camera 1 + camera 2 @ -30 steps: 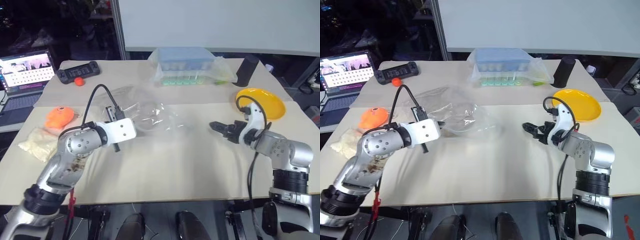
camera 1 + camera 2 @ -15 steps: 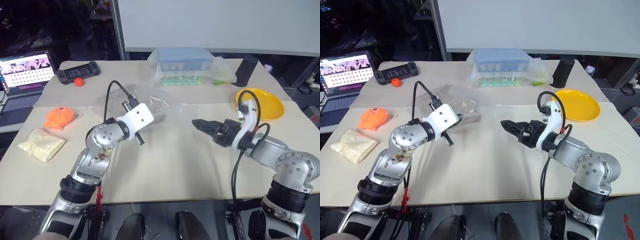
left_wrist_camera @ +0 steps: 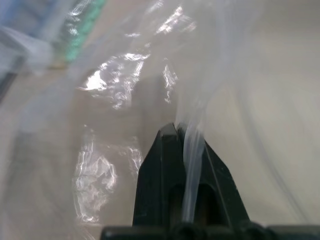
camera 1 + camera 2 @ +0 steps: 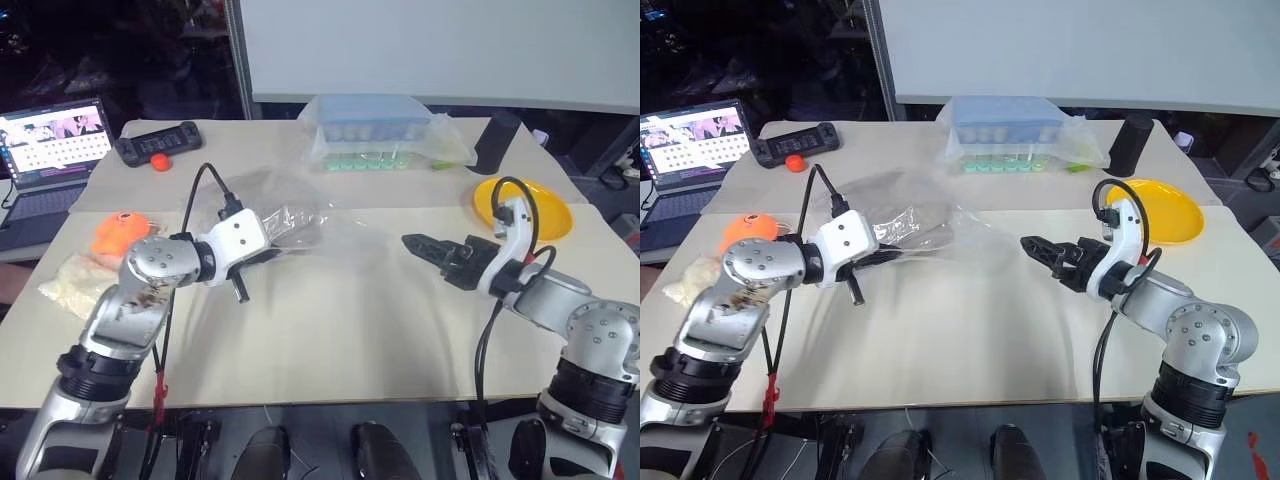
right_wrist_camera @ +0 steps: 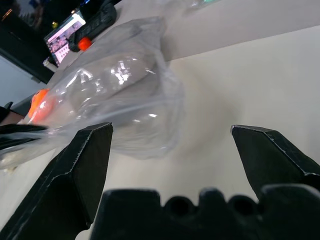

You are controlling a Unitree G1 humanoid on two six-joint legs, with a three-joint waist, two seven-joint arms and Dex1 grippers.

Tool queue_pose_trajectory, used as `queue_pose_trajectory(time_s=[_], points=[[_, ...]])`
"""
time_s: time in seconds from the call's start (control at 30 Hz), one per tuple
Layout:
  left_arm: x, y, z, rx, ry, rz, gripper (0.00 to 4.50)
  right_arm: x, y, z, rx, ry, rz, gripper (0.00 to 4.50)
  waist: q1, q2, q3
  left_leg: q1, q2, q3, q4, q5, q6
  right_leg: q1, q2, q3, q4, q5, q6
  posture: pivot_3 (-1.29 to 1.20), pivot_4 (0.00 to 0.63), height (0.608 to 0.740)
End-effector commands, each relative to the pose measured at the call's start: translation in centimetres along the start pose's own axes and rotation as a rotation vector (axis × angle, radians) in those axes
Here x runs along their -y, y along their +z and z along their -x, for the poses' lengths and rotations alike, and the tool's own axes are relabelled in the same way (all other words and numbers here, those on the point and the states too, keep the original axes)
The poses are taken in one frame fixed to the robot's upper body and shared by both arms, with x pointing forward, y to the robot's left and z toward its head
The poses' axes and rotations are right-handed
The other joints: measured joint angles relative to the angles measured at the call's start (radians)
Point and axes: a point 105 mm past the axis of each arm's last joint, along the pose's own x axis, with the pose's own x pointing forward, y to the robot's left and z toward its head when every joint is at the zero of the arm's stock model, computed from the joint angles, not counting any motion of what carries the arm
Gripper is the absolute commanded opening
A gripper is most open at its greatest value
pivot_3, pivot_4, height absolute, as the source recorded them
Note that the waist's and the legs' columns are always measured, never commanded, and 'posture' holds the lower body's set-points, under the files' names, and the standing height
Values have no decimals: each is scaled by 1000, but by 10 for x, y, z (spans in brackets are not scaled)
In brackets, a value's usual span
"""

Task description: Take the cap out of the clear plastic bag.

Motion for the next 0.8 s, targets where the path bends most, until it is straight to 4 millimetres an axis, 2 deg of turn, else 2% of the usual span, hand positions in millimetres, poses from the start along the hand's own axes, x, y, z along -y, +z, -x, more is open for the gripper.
queue_pose_trajectory(time_s=[0.03,0.13,0.27,0.37,0.5,0.57,0.8], points=[[19,9,10,16,-158,-27,644,2,4,-1,36,-13,22,4500,-2,0,0,0,0,0,0,0,0,0,0,0,0,0,0,0,150,740],[21,2,14,-26,-197,-96,1708,2,2,-2,38,-13,24,4500,-3,0,0,1,0,0,0,0,0,0,0,0,0,0,0,0,150,740],[12,-1,23,-70,-220,-192,3297,4,-1,-2,42,-23,19,4500,0,0,0,1,0,0,0,0,0,0,0,0,0,0,0,0,150,740],[5,7,26,-66,-248,-222,4300,7,-4,-2,45,-34,13,4500,2,0,0,0,0,0,0,0,0,0,1,0,-1,-1,1,0,150,740],[7,46,23,95,-313,-85,4411,9,-5,-1,52,-44,11,4500,5,0,0,-1,0,0,0,0,0,0,0,0,-2,-2,3,0,150,740],[4,60,19,131,-307,-64,4411,11,-4,-1,58,-53,9,4500,4,0,0,-1,0,0,0,0,0,0,0,0,-2,-3,6,0,150,740],[15,59,-5,90,-317,-158,4411,15,-5,1,71,-82,3,4500,-4,0,0,1,1,0,-1,0,0,0,1,1,0,-2,3,0,150,740]])
